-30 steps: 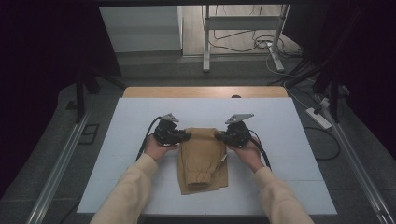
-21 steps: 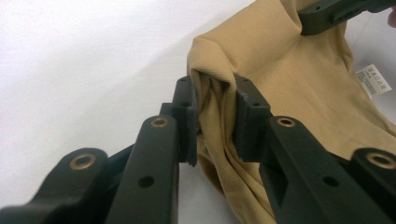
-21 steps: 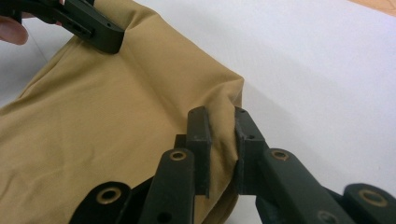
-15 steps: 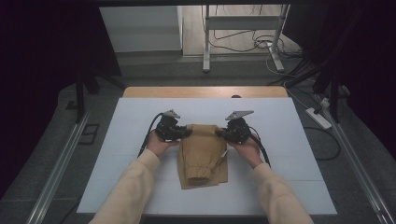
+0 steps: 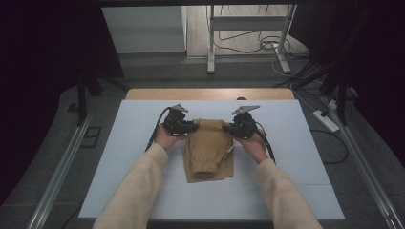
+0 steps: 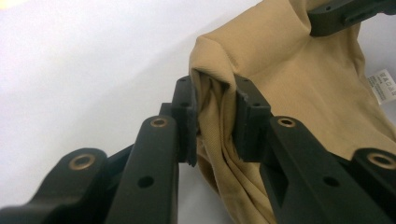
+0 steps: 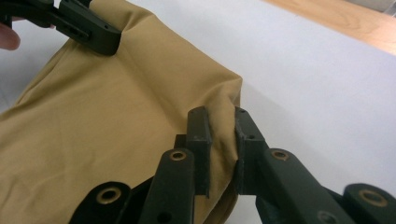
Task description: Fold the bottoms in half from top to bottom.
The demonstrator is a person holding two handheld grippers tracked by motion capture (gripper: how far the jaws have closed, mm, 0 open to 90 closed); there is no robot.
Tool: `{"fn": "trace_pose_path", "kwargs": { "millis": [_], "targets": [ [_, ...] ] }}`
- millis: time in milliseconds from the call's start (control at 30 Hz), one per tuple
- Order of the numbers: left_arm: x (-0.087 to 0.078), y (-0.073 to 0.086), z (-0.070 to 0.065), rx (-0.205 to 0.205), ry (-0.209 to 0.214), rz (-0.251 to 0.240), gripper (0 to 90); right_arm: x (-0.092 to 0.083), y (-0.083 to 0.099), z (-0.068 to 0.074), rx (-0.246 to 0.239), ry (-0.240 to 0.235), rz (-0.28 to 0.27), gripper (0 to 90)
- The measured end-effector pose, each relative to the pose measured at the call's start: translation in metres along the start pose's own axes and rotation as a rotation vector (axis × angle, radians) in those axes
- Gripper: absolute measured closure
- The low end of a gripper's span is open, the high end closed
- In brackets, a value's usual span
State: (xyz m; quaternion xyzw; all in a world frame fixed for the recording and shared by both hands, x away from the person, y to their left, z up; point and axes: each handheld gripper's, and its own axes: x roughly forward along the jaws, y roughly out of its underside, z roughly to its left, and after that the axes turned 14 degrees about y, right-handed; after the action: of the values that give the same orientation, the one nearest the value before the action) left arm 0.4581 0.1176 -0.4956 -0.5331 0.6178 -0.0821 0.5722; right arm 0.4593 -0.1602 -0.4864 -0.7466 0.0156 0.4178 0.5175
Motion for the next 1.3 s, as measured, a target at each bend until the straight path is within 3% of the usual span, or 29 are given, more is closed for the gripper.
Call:
{"fn": "trace_pose_path", "kwargs": {
  "millis": [367, 433, 500, 567, 667, 900, 1300],
  "targets": [
    [0.0, -0.003, 0.001, -0.003, -0.016, -0.003, 66.8, 0.003, 0.001, -0.004, 0.014, 0.016, -0.001, 77.4],
    [-0.002, -0.003, 0.002, -0.016, -0.029, -0.005, 56.7, 0.003, 0.001, -0.004, 0.011, 0.03, -0.006, 67.1],
    [-0.004, -0.002, 0.003, -0.043, -0.047, -0.011, 35.2, 0.003, 0.001, -0.003, 0.0, 0.067, -0.008, 46.5],
    [-0.008, 0.002, 0.005, -0.059, -0.046, -0.018, 25.9, 0.002, 0.002, -0.004, 0.015, 0.068, -0.011, 40.1],
    [-0.014, 0.009, 0.004, -0.07, -0.03, -0.026, 24.2, -0.001, 0.004, -0.004, 0.032, 0.073, -0.012, 36.3],
    [-0.023, 0.033, -0.004, -0.054, 0.003, -0.011, 24.4, -0.01, 0.014, -0.004, 0.049, 0.014, -0.015, 36.8],
    [-0.041, 0.066, -0.033, -0.022, 0.036, -0.007, 26.6, -0.033, 0.037, 0.012, -0.012, -0.077, 0.004, 38.9]
  ]
}}
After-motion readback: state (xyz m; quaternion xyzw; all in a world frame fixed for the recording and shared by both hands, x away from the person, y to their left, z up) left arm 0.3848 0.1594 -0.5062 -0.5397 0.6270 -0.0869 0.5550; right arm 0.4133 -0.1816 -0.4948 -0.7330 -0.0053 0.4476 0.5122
